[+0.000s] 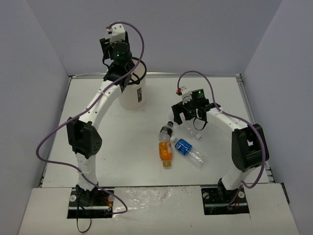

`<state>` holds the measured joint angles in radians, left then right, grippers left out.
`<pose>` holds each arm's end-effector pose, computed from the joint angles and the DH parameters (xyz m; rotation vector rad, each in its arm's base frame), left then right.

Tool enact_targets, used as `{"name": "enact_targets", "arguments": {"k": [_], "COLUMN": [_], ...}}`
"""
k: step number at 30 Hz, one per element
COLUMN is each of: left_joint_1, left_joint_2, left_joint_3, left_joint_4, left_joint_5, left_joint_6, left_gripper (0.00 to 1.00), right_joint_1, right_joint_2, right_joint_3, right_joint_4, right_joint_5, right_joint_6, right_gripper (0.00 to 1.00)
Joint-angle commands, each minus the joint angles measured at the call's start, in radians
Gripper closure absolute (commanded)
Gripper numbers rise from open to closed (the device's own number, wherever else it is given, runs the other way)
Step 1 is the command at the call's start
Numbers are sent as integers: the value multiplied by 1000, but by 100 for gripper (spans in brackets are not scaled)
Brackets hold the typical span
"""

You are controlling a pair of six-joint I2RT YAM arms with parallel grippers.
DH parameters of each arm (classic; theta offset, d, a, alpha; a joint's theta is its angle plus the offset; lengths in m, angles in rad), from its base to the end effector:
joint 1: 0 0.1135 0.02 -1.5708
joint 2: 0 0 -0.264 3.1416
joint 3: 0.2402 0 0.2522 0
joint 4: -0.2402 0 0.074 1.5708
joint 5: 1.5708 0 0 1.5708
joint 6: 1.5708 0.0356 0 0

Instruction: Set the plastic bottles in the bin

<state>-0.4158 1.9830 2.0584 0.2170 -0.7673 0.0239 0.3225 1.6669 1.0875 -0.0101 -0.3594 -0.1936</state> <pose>0.4316 -0.1636 0.4624 -0.3737 1.3114 0.1606 0.3492 0.1299 0.2327 -0.7481 2.0193 0.4623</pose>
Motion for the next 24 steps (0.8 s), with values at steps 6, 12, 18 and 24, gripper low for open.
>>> {"name": "enact_targets", "arguments": {"k": [6,12,18,24], "left_joint_1": [22,23,23,22], "left_joint_2": [-18,-43,-88,-183], "left_joint_3": [41,38,84,74], "left_joint_4": [96,24,-118,-257], "left_joint_5": [-60,-19,63,141], "left_joint_6": [57,43,-17,-93], "left_gripper": [53,3,3,3], "right_joint_1": [11,12,13,16], "right_joint_2": [120,161,164,105], "right_joint_3": [92,122,127,132], "right_joint_4": [22,22,30,34], "right_joint_5": [53,61,86,101], "right_joint_6": [-2,17,31,26], "right_gripper": [3,35,59,74]}}
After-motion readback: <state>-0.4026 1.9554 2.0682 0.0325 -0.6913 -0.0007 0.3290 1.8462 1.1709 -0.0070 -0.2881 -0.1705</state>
